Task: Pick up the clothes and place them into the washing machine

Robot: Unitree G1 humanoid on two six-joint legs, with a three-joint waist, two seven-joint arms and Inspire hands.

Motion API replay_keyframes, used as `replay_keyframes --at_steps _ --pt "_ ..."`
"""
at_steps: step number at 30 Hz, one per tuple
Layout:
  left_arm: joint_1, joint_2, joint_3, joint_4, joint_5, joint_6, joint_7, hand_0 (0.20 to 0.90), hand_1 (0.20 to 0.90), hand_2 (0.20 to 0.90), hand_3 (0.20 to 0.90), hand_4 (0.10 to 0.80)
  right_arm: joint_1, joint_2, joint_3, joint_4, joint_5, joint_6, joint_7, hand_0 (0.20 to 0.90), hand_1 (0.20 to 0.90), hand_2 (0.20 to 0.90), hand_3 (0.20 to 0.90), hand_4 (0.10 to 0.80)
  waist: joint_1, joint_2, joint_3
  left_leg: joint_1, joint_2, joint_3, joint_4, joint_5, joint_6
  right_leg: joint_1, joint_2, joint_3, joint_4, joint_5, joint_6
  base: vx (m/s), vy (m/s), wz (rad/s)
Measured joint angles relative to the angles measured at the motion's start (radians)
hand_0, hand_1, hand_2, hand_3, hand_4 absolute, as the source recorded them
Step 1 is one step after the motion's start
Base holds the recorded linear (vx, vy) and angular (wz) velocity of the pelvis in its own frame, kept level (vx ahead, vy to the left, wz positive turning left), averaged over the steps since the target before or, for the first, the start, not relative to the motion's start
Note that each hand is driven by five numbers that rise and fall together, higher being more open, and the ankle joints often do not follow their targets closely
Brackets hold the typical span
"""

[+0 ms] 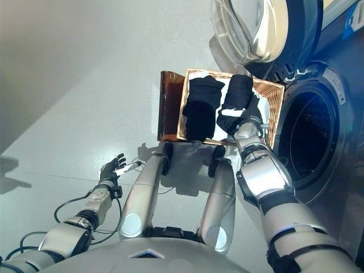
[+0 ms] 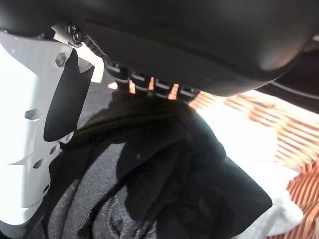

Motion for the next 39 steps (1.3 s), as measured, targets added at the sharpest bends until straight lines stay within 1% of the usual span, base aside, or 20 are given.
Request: replay_keyframes --at_steps 2,3,4,5,6,11,14,21,26,32,35,39 --pt "-0.007 -0.001 0.0 0.0 0.013 0.014 -0.002 0.9 0.9 0.9 0.9 0.8 0.0 -0.002 0.0 0.0 0.0 0.0 0.007 0.9 0.9 0.9 0.9 0.8 0.0 0.006 0.004 -0.008 0.0 -0.002 0.011 -0.002 0.0 -0.006 0.0 0.0 0.008 -0.002 0.001 0.0 0.0 0.0" --pt "-0.009 -0.001 0.0 0.0 0.018 0.017 -0.002 0.9 0.9 0.9 0.9 0.8 0.0 -0.001 0.0 0.0 0.0 0.001 0.01 0.853 0.853 0.853 0.853 0.767 -0.001 0.009 0.005 -0.009 0.0 -0.002 0.014 -0.003 0.002 -0.008 0.0 0.0 0.012 -0.003 0.002 0.0 0.0 0.0" --pt "-0.011 -0.001 0.0 0.0 0.018 0.019 -0.002 0.9 0.9 0.9 0.9 0.8 0.0 -0.001 0.0 0.0 -0.001 0.002 0.011 0.428 0.428 0.428 0.428 0.463 -0.001 0.01 0.005 -0.01 0.0 -0.002 0.016 -0.004 0.002 -0.01 0.0 0.001 0.017 -0.005 0.003 0.0 0.0 0.0" --pt "-0.014 0.0 0.001 0.0 0.018 0.021 -0.001 0.9 0.9 0.9 0.9 0.8 -0.001 -0.002 0.0 0.0 -0.012 0.003 0.011 0.326 0.326 0.326 0.326 0.39 0.0 0.01 0.006 -0.011 0.0 -0.002 0.02 -0.005 0.001 -0.012 0.0 0.002 0.021 -0.007 0.002 0.0 0.0 0.0" --pt "-0.016 0.0 0.001 0.0 0.018 0.021 0.0 0.9 0.9 0.9 0.9 0.8 -0.003 -0.002 0.0 -0.001 -0.022 0.005 0.01 0.2 0.2 0.2 0.2 0.3 0.0 0.011 0.005 -0.015 0.003 -0.004 0.025 -0.007 -0.001 -0.015 0.0 0.002 0.023 -0.007 0.002 -0.019 0.016 -0.04" --pt "-0.022 0.0 0.003 -0.001 0.019 0.033 -0.001 0.9 0.9 0.9 0.9 0.8 -0.023 -0.024 0.0 0.001 -0.058 0.039 0.006 0.2 0.2 0.2 0.2 0.3 0.001 0.012 0.006 -0.022 0.003 -0.008 0.055 -0.015 -0.005 -0.023 -0.002 0.002 0.057 -0.018 -0.003 0.0 0.0 0.0" --pt "-0.022 -0.001 0.002 -0.001 0.02 0.034 -0.001 0.9 0.9 0.9 0.9 0.8 -0.028 -0.031 0.0 0.001 -0.068 0.043 -0.007 0.2 0.2 0.2 0.2 0.3 0.001 0.012 0.006 -0.022 0.004 -0.01 0.057 -0.015 -0.007 -0.022 -0.001 0.001 0.058 -0.018 -0.003 0.0 0.0 0.0" --pt "-0.022 0.0 0.002 0.001 0.03 0.034 -0.001 0.9 0.9 0.9 0.9 0.8 -0.027 -0.014 0.0 0.009 -0.075 0.063 -0.006 0.2 0.2 0.2 0.2 0.3 0.0 0.013 0.005 -0.022 0.002 -0.011 0.064 -0.015 -0.006 -0.022 -0.001 0.001 0.066 -0.019 -0.005 0.0 0.0 0.0" --pt "-0.021 0.0 0.005 0.002 0.03 0.035 -0.001 0.9 0.9 0.9 0.9 0.8 -0.027 -0.008 -0.001 0.009 -0.075 0.063 -0.007 0.2 0.2 0.2 0.2 0.3 -0.001 0.013 0.003 -0.021 0.002 -0.011 0.066 -0.015 -0.007 -0.022 0.0 0.002 0.068 -0.019 -0.005 0.0 0.0 0.0" --pt "-0.019 0.001 0.029 0.003 0.03 0.034 0.0 0.9 0.9 0.9 0.9 0.8 -0.018 -0.004 -0.01 0.0 -0.049 0.061 -0.005 0.2 0.2 0.2 0.2 0.3 -0.007 0.013 -0.006 -0.018 0.003 -0.009 0.066 -0.015 -0.006 -0.02 0.002 0.003 0.065 -0.019 -0.004 0.0 0.0 0.0" --pt "-0.015 0.001 0.028 0.004 0.03 0.035 -0.001 0.9 0.9 0.9 0.9 0.8 -0.004 0.003 -0.02 -0.001 -0.047 0.061 -0.003 0.2 0.2 0.2 0.2 0.3 -0.007 0.012 -0.023 -0.016 0.006 -0.008 0.062 -0.015 -0.005 -0.019 0.009 0.007 0.055 -0.017 -0.002 -0.004 -0.031 -0.05" --pt "-0.014 0.001 0.028 0.008 0.03 0.035 -0.001 0.9 0.9 0.9 0.9 0.8 0.008 0.002 -0.021 -0.002 -0.038 0.061 0.015 0.2 0.2 0.2 0.2 0.3 -0.009 0.012 -0.034 0.006 0.005 0.007 0.047 -0.015 -0.003 -0.007 0.01 0.023 0.047 -0.015 0.001 0.001 -0.027 -0.06"
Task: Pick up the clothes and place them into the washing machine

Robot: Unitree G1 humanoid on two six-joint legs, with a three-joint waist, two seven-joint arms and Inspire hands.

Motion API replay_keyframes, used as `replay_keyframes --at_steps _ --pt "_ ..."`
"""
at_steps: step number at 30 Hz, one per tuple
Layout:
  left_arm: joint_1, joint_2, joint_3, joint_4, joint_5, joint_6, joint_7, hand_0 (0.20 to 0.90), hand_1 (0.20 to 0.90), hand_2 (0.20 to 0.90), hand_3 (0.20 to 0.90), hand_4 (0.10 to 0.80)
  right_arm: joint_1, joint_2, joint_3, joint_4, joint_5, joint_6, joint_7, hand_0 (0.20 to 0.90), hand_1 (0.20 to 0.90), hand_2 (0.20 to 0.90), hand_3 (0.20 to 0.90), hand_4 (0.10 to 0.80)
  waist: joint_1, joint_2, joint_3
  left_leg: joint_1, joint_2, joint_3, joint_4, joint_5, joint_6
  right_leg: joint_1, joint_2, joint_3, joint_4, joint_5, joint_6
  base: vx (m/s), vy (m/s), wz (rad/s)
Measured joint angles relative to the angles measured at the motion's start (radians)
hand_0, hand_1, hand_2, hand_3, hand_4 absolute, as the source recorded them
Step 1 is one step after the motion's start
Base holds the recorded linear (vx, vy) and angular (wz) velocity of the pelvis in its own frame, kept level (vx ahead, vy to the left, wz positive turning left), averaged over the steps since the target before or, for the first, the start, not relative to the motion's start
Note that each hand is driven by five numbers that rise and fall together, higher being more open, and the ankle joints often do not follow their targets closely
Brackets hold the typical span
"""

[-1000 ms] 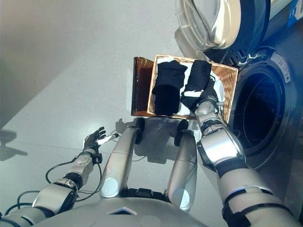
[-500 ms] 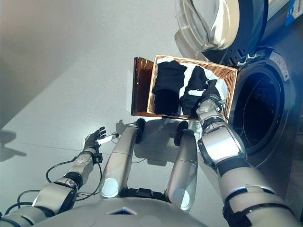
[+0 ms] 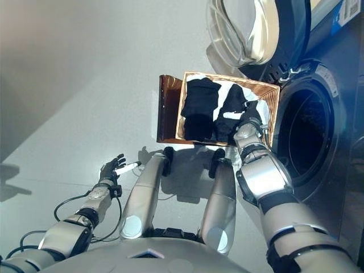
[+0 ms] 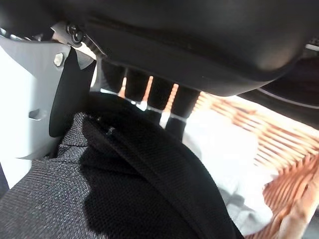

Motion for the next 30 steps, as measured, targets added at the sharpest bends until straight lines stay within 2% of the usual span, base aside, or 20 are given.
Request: replay_keyframes --at_steps 5,11,16,19,25,30 --pt "0.021 0.001 -0.001 -0.003 0.0 -0.001 0.0 0.9 0.9 0.9 0.9 0.8 0.046 0.0 -0.041 -0.053 0.045 -0.007 0.001 0.2 0.2 0.2 0.2 0.3 -0.007 -0.001 -0.015 0.044 0.002 0.016 -0.032 -0.001 0.001 0.028 0.007 0.017 -0.027 0.003 0.005 0.016 -0.008 -0.12" --pt "0.039 -0.002 -0.01 -0.006 -0.002 -0.003 -0.002 0.9 0.9 0.9 0.9 0.8 0.15 0.002 -0.115 -0.206 0.216 -0.096 0.022 0.2 0.2 0.2 0.2 0.3 -0.03 0.003 -0.018 0.07 0.009 0.042 -0.039 -0.011 0.011 0.037 0.013 0.041 -0.029 0.005 0.007 0.015 -0.012 -0.11" --pt "0.039 -0.002 -0.01 -0.007 -0.003 -0.004 -0.007 0.9 0.9 0.9 0.9 0.8 0.168 -0.005 -0.119 -0.204 0.286 -0.106 0.046 0.2 0.2 0.2 0.2 0.3 -0.035 0.004 -0.018 0.08 0.014 0.056 -0.047 -0.011 0.008 0.04 0.018 0.05 -0.036 0.012 0.001 -0.023 -0.005 -0.07" --pt "0.041 -0.003 -0.01 -0.006 -0.003 -0.004 -0.021 0.9 0.9 0.9 0.9 0.8 0.171 -0.01 -0.12 -0.205 0.295 -0.11 0.056 0.2 0.2 0.2 0.2 0.3 -0.033 0.006 -0.02 0.1 0.013 0.075 -0.083 -0.005 0.012 0.043 0.018 0.062 -0.058 0.017 0.009 0.012 0.013 -0.13" --pt "0.054 -0.011 -0.011 -0.008 -0.02 -0.012 -0.024 0.9 0.9 0.9 0.9 0.8 0.235 -0.011 -0.16 -0.266 0.338 -0.13 0.084 0.2 0.2 0.2 0.2 0.3 -0.054 0.017 -0.023 0.185 0.012 0.106 -0.234 0.051 0.013 0.105 0.026 0.08 -0.193 0.076 0.02 0.031 0.016 -0.14" --pt "0.06 -0.038 -0.011 -0.009 -0.04 -0.029 -0.026 0.9 0.9 0.9 0.9 0.8 0.343 -0.008 -0.251 -0.305 0.452 -0.163 0.117 0.2 0.2 0.2 0.2 0.3 -0.061 0.027 -0.028 0.289 0.005 0.126 -0.395 0.114 0.015 0.19 0.024 0.081 -0.326 0.128 0.024 0.067 -0.017 -0.1"
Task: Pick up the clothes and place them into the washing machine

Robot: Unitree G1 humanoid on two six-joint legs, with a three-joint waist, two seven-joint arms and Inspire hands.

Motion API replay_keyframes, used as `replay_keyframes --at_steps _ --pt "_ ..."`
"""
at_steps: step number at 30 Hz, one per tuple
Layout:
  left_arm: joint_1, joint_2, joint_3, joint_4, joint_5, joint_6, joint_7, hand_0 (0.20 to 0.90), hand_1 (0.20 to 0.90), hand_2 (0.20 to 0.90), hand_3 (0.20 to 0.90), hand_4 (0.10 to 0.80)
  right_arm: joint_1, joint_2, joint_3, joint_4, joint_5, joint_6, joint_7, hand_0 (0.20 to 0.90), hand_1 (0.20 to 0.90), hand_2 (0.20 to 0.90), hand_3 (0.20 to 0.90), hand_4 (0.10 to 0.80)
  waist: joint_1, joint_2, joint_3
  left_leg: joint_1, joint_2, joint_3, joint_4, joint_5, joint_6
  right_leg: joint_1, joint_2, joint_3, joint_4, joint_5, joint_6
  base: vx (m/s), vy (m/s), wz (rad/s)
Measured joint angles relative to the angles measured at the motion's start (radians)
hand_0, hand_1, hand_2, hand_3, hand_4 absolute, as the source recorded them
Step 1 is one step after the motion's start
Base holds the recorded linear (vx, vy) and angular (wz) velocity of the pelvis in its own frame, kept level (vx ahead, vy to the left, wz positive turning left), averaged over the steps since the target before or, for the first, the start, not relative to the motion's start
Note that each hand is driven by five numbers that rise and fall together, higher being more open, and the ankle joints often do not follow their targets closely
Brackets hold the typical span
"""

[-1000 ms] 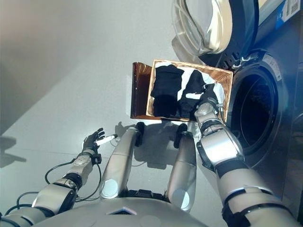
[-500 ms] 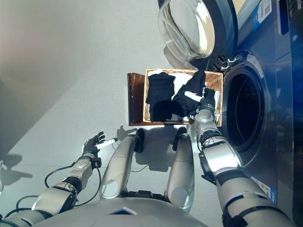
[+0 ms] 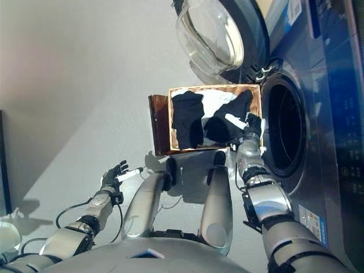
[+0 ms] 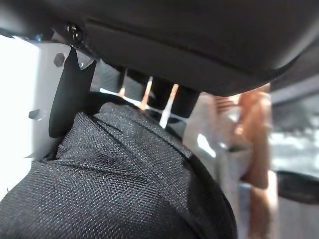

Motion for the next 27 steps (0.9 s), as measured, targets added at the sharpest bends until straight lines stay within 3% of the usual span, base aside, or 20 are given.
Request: replay_keyframes --at_steps 7,16,27 --pt "0.002 -0.019 0.0 0.001 -0.01 -0.018 -0.008 0.9 0.9 0.9 0.9 0.8 0.068 0.026 -0.088 -0.001 0.189 -0.055 0.073 0.2 0.2 0.2 0.2 0.3 -0.022 0.015 -0.016 0.102 -0.012 -0.001 -0.143 0.05 0.006 0.083 -0.003 -0.018 -0.09 0.028 0.012 0.067 -0.016 0.0" --pt "0.015 -0.045 0.0 0.014 -0.025 -0.019 -0.015 0.9 0.9 0.9 0.9 0.8 0.158 0.101 -0.175 -0.013 0.417 -0.103 0.18 0.2 0.2 0.2 0.2 0.3 -0.031 0.012 -0.092 0.21 -0.011 0.007 -0.281 0.089 0.008 0.165 0.005 -0.023 -0.182 0.046 0.022 0.062 0.008 -0.04" --pt "0.045 -0.053 -0.024 0.037 -0.061 -0.022 -0.005 0.9 0.9 0.9 0.9 0.8 0.201 0.172 -0.308 0.053 0.596 -0.163 0.187 0.2 0.2 0.2 0.2 0.3 -0.052 -0.002 -0.129 0.237 -0.008 0.01 -0.307 0.096 0.01 0.198 0.008 -0.026 -0.216 0.053 0.025 0.022 0.009 0.0"
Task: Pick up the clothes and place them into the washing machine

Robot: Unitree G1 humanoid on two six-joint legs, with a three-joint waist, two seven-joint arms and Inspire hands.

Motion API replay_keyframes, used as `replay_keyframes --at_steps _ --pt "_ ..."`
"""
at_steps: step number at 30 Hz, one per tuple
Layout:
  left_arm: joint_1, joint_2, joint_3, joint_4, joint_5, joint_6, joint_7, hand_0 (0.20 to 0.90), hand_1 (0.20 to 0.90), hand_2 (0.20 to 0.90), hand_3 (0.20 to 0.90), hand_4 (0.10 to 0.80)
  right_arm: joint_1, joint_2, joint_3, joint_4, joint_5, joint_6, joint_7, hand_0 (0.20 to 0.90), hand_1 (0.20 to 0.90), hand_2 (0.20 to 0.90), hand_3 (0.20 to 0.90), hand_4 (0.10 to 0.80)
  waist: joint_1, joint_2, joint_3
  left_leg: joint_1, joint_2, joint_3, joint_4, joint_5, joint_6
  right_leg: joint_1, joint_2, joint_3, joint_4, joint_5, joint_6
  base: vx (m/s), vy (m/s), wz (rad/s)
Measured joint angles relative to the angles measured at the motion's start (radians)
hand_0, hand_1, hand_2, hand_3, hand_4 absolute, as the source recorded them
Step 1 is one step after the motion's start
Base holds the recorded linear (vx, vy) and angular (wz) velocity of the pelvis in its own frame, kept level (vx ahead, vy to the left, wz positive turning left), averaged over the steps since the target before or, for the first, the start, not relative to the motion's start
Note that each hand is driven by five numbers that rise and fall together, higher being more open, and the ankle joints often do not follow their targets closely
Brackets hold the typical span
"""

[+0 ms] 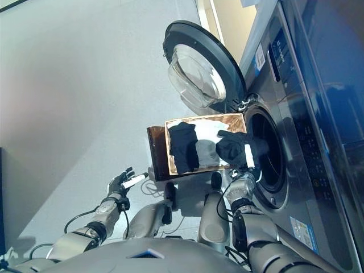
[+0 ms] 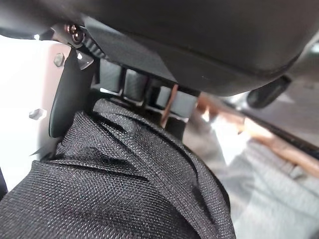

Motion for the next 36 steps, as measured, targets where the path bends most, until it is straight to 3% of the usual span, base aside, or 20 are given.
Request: replay_keyframes --at_steps 7,14,21,28,36 --pt "0.023 -0.025 -0.013 0.014 0.001 0.0 -0.001 0.9 0.9 0.9 0.9 0.8 -0.001 -0.009 -0.09 0.062 0.111 -0.008 -0.003 0.2 0.2 0.2 0.2 0.3 0.001 0.004 -0.007 -0.001 0.002 -0.001 -0.003 0.001 0.002 0.001 -0.002 -0.001 -0.011 0.002 0.0 0.0 0.0 0.0" --pt "0.039 -0.032 -0.015 0.012 0.001 -0.001 -0.003 0.9 0.9 0.9 0.9 0.8 -0.025 -0.058 -0.098 0.062 0.131 -0.025 -0.026 0.2 0.2 0.2 0.2 0.3 0.014 0.034 -0.047 -0.011 -0.002 -0.012 -0.006 0.005 0.005 0.0 -0.011 -0.015 -0.014 0.004 0.004 -0.027 0.001 0.07" --pt "0.048 -0.032 -0.095 -0.024 0.0 -0.019 -0.012 0.9 0.9 0.9 0.9 0.8 -0.147 -0.135 -0.109 0.044 0.141 -0.051 -0.071 0.2 0.2 0.2 0.2 0.3 0.045 0.072 -0.066 -0.097 -0.015 -0.023 0.001 0.027 0.004 -0.089 -0.02 -0.025 0.018 0.005 0.003 -0.072 0.005 0.12" --pt "0.035 -0.033 -0.13 -0.063 -0.013 -0.022 -0.013 0.9 0.9 0.9 0.9 0.8 -0.259 -0.157 -0.171 0.028 0.188 -0.092 -0.112 0.2 0.2 0.2 0.2 0.3 0.059 0.113 0.02 -0.157 -0.018 -0.036 0.054 0.027 -0.001 -0.152 -0.031 -0.026 0.09 -0.02 -0.006 -0.061 -0.014 0.08" --pt "0.009 -0.033 -0.129 -0.068 -0.028 -0.032 -0.013 0.9 0.9 0.9 0.9 0.8 -0.262 -0.123 -0.167 0.031 0.212 -0.11 -0.13 0.2 0.2 0.2 0.2 0.3 0.053 0.086 0.092 -0.297 -0.008 -0.045 0.285 -0.07 -0.018 -0.262 -0.025 -0.016 0.254 -0.085 -0.031 -0.043 -0.014 0.03"
